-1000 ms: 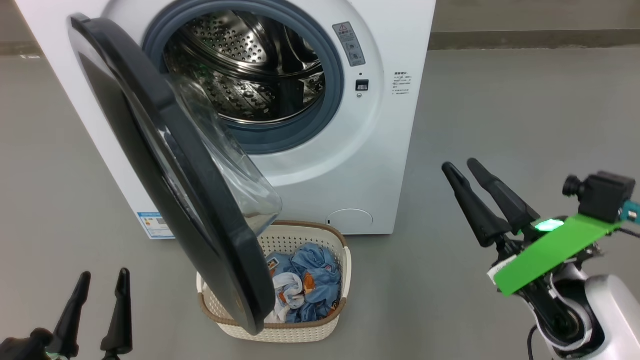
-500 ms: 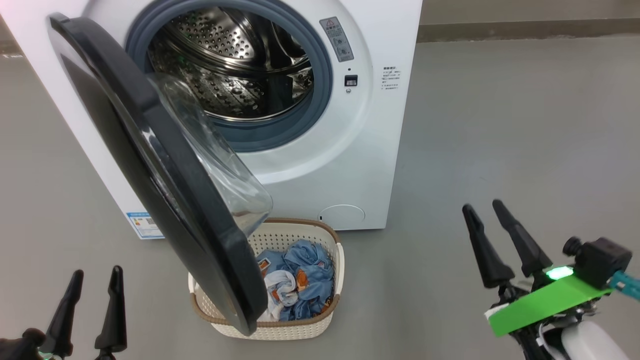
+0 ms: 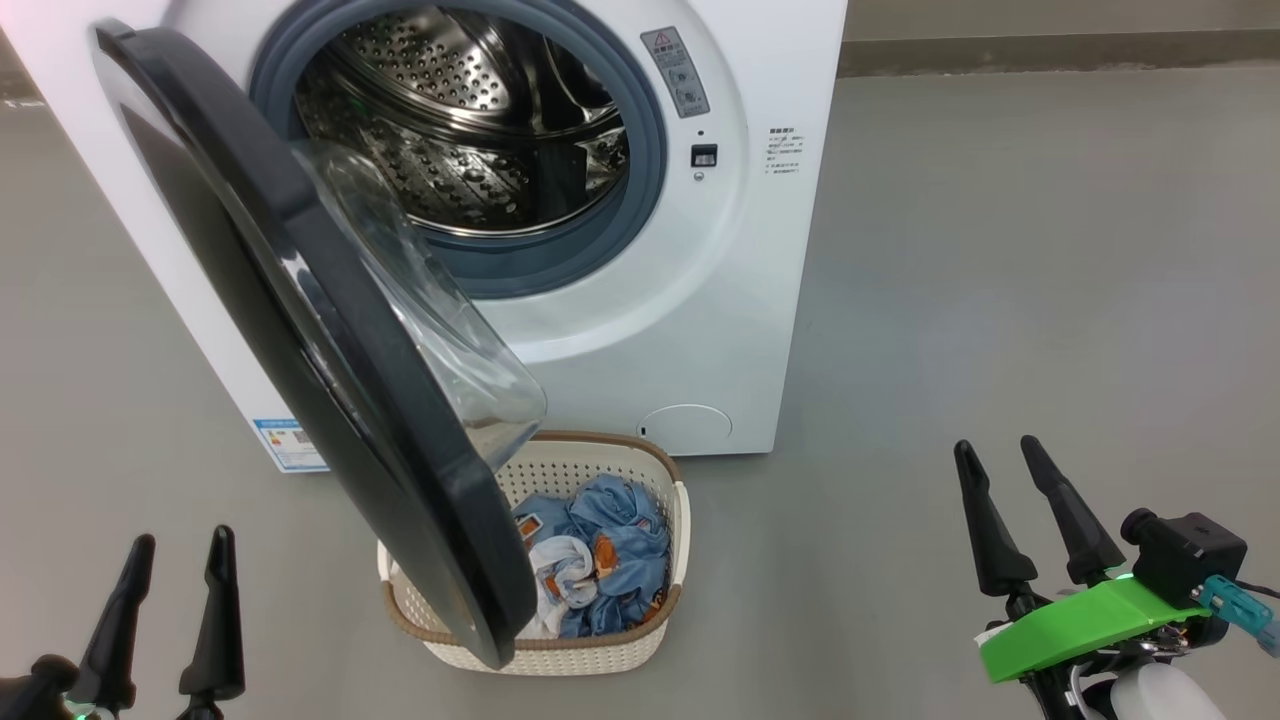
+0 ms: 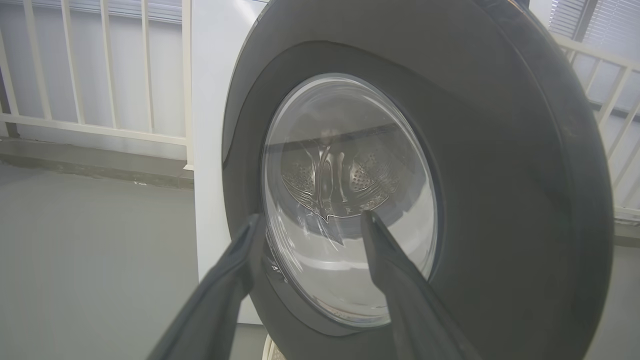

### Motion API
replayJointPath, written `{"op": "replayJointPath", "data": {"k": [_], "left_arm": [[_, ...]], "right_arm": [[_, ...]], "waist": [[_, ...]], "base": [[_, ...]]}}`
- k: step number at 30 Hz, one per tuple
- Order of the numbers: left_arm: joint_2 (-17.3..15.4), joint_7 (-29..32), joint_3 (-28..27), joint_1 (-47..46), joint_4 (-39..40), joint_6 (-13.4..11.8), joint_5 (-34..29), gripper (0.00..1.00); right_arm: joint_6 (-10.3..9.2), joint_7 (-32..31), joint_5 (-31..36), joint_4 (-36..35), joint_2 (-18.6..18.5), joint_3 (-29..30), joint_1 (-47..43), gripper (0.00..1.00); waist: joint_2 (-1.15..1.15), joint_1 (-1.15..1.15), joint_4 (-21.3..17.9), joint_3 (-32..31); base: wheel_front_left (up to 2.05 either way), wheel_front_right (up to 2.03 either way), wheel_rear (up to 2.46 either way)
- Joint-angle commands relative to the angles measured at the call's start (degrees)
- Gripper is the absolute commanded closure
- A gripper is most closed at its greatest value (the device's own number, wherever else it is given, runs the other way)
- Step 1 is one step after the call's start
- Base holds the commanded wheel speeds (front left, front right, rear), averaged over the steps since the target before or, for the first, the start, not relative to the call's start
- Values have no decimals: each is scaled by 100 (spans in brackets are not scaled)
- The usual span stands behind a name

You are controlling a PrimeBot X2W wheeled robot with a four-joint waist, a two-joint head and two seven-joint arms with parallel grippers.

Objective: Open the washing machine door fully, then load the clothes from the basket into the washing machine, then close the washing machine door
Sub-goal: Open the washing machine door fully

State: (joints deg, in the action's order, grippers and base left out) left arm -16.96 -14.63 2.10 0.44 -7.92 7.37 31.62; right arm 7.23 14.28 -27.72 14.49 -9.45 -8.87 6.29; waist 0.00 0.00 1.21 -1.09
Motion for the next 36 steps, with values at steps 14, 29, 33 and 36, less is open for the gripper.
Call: {"op": "replayJointPath", "data": {"k": [14, 29, 33, 36], "left_arm": [[-222, -37, -176, -101, 163, 12, 65, 0], [-173, -37, -106, -119, 126, 12, 79, 0], [-167, -37, -98, -123, 107, 12, 77, 0], [-164, -37, -89, -125, 94, 12, 73, 0]], "right_arm": [[25, 71, 761, 129, 207, 159, -99, 0], [25, 72, 927, 233, 270, 336, -145, 0], [25, 72, 929, 254, 269, 321, -134, 0], [25, 72, 924, 278, 254, 293, -124, 0]], "waist": [[0, 0, 63, 13], [0, 0, 114, -12], [0, 0, 114, -24], [0, 0, 112, -30]], "base": [[0, 0, 0], [0, 0, 0], [0, 0, 0], [0, 0, 0]]}}
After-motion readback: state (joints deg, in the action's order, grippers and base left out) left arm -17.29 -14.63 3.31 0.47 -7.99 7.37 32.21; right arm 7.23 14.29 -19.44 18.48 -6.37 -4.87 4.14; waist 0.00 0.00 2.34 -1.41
